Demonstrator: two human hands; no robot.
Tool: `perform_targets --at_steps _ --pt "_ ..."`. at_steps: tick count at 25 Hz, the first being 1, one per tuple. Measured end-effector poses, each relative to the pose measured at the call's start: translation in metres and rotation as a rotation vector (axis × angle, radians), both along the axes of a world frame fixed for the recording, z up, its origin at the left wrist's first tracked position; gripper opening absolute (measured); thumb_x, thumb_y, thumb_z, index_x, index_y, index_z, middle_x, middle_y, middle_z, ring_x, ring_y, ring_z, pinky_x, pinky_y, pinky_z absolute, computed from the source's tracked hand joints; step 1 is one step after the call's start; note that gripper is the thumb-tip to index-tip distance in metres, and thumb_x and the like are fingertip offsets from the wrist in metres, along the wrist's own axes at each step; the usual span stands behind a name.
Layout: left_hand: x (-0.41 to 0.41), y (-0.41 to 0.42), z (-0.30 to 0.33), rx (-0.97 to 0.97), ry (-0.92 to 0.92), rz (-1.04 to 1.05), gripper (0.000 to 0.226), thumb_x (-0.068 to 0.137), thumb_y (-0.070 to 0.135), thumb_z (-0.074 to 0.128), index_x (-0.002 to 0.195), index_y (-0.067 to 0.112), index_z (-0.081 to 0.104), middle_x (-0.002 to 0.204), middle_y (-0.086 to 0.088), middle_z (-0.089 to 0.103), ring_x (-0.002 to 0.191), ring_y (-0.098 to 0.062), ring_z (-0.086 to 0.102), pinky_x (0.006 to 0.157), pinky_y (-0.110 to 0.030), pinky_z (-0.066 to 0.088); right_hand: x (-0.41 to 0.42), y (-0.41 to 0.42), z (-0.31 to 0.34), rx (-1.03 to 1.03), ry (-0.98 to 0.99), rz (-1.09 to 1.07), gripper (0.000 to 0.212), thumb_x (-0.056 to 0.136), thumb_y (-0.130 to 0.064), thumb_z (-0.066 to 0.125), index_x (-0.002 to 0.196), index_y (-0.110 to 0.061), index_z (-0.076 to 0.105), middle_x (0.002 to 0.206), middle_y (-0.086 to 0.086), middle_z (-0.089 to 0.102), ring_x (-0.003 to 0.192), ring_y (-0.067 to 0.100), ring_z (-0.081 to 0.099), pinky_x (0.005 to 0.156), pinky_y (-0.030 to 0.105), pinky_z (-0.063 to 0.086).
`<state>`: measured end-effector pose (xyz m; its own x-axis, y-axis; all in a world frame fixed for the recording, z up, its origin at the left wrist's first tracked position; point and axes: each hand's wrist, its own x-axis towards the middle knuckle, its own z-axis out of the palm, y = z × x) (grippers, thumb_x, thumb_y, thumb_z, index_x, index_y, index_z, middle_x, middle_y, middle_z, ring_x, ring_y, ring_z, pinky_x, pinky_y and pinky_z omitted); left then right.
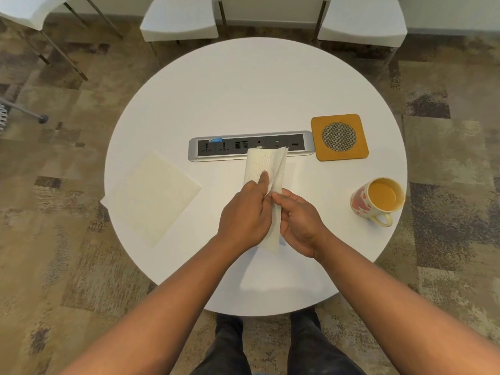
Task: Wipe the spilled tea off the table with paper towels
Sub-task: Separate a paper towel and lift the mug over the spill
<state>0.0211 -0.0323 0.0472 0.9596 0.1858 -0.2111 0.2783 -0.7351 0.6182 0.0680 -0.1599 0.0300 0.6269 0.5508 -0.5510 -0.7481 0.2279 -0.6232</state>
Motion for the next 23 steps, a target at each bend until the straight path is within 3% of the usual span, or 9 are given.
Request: perform_targets --at_steps 6,9,13,16,18,20,21,23 --pt "0.002 0.000 0.005 0.035 0.082 -0.037 0.057 0.107 0.036 0.033 0.161 0.023 0.021 0.120 -0.006 0.056 0.103 -0.026 0.059 0.078 -0.042 0.052 -0.001 0.001 0.001 0.014 0.002 0.014 0.027 0.103 -0.019 0.046 0.113 -0.018 0.072 0.118 0.008 0.073 0.113 0.020 0.067 0.085 0.027 0.057" --pt "0.003 -0.002 0.006 0.018 0.143 -0.079 0.074 0.095 0.049 0.032 0.162 0.023 0.014 0.127 -0.002 0.053 0.111 -0.023 0.057 0.078 -0.040 0.050 0.000 0.001 0.003 0.031 -0.019 0.044 0.027 0.099 -0.029 0.053 0.107 -0.018 0.076 0.119 0.011 0.072 0.115 0.021 0.066 0.086 0.027 0.056" --pt "0.003 0.003 0.004 -0.135 0.230 -0.150 0.085 0.085 0.051 0.026 0.162 0.019 0.008 0.131 0.003 0.048 0.115 -0.017 0.051 0.083 -0.036 0.045 0.005 0.000 0.002 -0.056 -0.073 0.070 0.020 0.096 -0.029 0.060 0.103 -0.022 0.077 0.116 0.013 0.073 0.110 0.027 0.069 0.087 0.034 0.058" --pt "0.002 0.007 0.004 -0.391 0.121 0.024 0.071 0.088 0.039 0.038 0.155 0.016 0.035 0.124 0.005 0.056 0.103 -0.012 0.054 0.088 -0.029 0.044 0.010 -0.005 -0.004 -0.104 -0.073 -0.005 0.026 0.098 -0.016 0.053 0.102 -0.022 0.077 0.113 0.011 0.074 0.105 0.028 0.071 0.086 0.039 0.059" --pt "0.001 0.008 0.000 -0.334 -0.071 0.217 0.059 0.091 0.032 0.053 0.149 0.021 0.046 0.120 0.005 0.055 0.104 -0.014 0.053 0.092 -0.029 0.043 0.013 -0.008 -0.006 -0.106 -0.044 -0.055 0.026 0.096 -0.010 0.052 0.106 -0.017 0.075 0.113 0.010 0.075 0.103 0.028 0.072 0.082 0.039 0.060" --pt "0.002 0.010 -0.004 -0.273 -0.115 0.379 0.061 0.093 0.027 0.066 0.149 0.026 0.042 0.133 0.005 0.044 0.119 -0.014 0.042 0.102 -0.032 0.037 0.015 -0.011 -0.008 -0.111 0.002 -0.095 0.025 0.094 -0.009 0.054 0.111 -0.013 0.072 0.113 0.011 0.075 0.102 0.029 0.072 0.079 0.039 0.060" --pt "0.004 0.012 -0.005 -0.376 -0.055 0.458 0.066 0.093 0.028 0.069 0.151 0.029 0.037 0.142 0.005 0.041 0.126 -0.013 0.039 0.105 -0.034 0.037 0.015 -0.012 -0.008 -0.107 0.026 -0.107 0.025 0.092 -0.009 0.055 0.112 -0.010 0.071 0.113 0.012 0.074 0.102 0.030 0.072 0.078 0.040 0.060" --pt "0.007 0.017 -0.008 -0.794 0.086 0.612 0.067 0.093 0.027 0.072 0.151 0.027 0.037 0.146 -0.002 0.052 0.125 -0.018 0.055 0.106 -0.042 0.047 0.016 -0.015 -0.009 -0.085 0.064 -0.118 0.026 0.092 -0.008 0.054 0.112 -0.008 0.070 0.112 0.014 0.074 0.100 0.031 0.073 0.074 0.040 0.061"
